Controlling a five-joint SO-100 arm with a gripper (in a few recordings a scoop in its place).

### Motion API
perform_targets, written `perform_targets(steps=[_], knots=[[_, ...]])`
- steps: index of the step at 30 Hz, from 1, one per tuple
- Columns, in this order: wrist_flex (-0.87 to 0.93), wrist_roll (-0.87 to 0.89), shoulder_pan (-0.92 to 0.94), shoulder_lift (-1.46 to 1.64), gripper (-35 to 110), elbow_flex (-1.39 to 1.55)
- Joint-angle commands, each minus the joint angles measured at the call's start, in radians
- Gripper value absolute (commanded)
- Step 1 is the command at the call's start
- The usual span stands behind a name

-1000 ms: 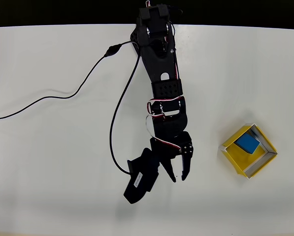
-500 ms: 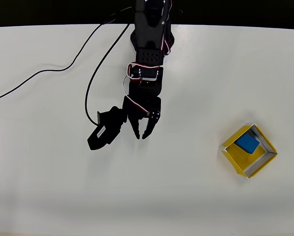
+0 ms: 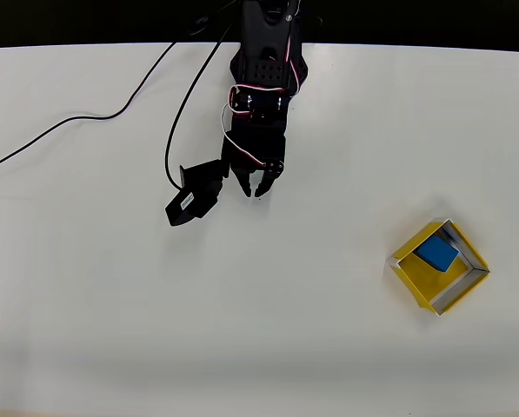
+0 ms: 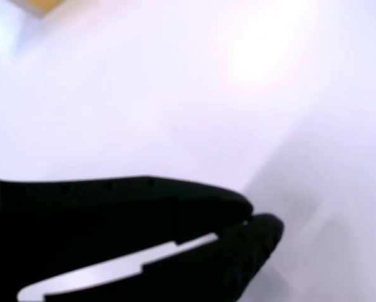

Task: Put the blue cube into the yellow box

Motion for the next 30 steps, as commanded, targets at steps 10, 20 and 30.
perform_targets(steps=[10, 20, 30], knots=[[0.491, -0.043, -0.014, 0.331, 0, 0.043], [0.523, 0.029, -0.017, 0.339, 0, 0.043], [0.523, 0.032, 0.008, 0.339, 0, 0.043]])
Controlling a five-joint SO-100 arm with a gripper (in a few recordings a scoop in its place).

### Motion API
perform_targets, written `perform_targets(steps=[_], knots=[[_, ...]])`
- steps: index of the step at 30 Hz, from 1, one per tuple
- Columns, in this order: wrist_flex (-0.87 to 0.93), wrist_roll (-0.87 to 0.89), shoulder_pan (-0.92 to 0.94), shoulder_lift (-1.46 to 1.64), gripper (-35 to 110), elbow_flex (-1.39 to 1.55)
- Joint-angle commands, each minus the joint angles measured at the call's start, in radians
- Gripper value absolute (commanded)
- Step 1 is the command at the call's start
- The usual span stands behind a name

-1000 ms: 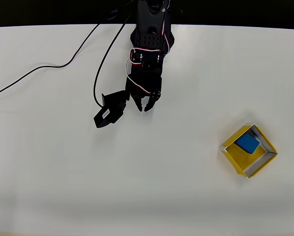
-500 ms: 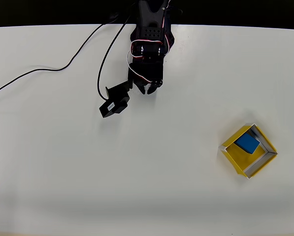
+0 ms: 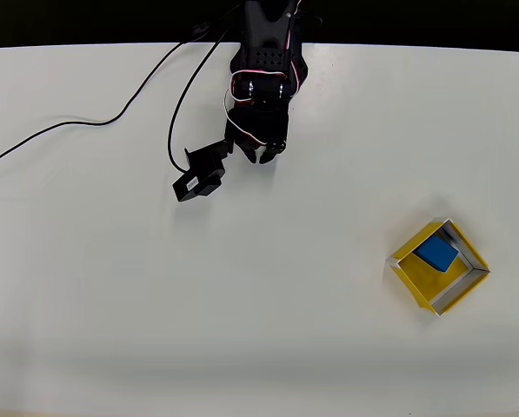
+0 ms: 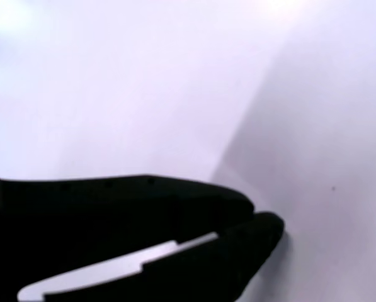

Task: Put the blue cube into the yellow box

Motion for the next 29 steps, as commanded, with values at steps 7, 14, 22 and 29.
perform_targets(steps=[7, 14, 22, 29], knots=[[0.012, -0.008, 0.003, 0.026, 0, 0.026], [0.012, -0.008, 0.003, 0.026, 0, 0.026], [0.011, -0.008, 0.003, 0.026, 0, 0.026], [0.011, -0.008, 0.003, 0.026, 0, 0.026]])
